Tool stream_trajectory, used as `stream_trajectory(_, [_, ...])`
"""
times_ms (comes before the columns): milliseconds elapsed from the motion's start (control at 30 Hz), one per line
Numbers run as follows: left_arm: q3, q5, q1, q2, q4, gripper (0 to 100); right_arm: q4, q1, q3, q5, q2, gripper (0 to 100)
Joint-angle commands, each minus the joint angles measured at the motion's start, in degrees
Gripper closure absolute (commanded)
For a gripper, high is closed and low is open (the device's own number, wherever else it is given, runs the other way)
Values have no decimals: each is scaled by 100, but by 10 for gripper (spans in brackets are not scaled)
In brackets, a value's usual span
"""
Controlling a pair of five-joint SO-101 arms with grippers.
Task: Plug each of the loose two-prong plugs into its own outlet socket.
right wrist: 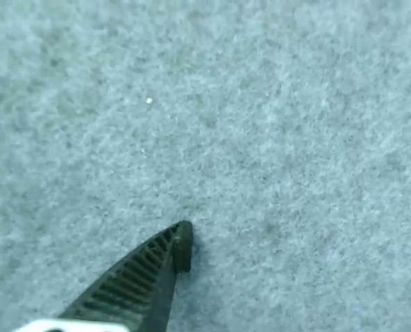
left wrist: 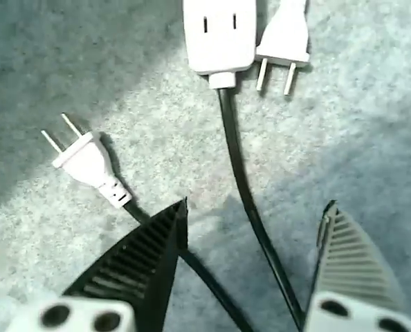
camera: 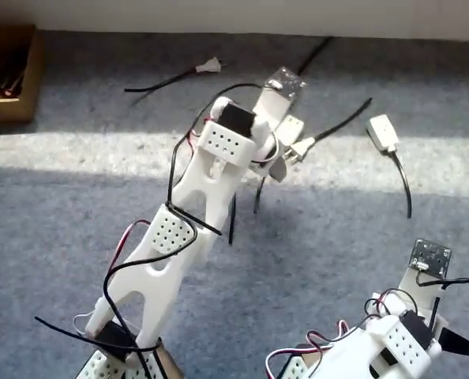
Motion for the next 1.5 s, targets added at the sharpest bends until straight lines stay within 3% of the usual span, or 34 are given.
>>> stream_trajectory(0, [303,35,268,-48,18,695,-136,-48,48,70,-4,413])
stream_trajectory(133, [927,35,242,-48,-62,702,-136,-48,48,70,-4,413])
stream_trajectory(300, [1411,9,-57,-48,-695,823,-136,-48,48,79,-4,413])
stream_trajectory(500, [1648,26,-57,-57,-712,845,-127,-48,48,79,-4,413])
stream_trajectory(800, [1613,-255,-110,-101,-712,994,-127,-48,57,79,-4,413])
stream_trajectory(933, [1490,-281,-215,-127,-571,995,-127,-48,57,79,-4,413])
stream_trajectory(1067, [629,-343,-505,-391,88,995,-127,-48,57,79,-4,413])
stream_trajectory(1200, [927,-431,-743,-1253,132,996,-127,-303,57,79,-4,413])
stream_trajectory(1467, [3890,-853,-954,-4910,105,996,-127,-382,57,70,-4,413])
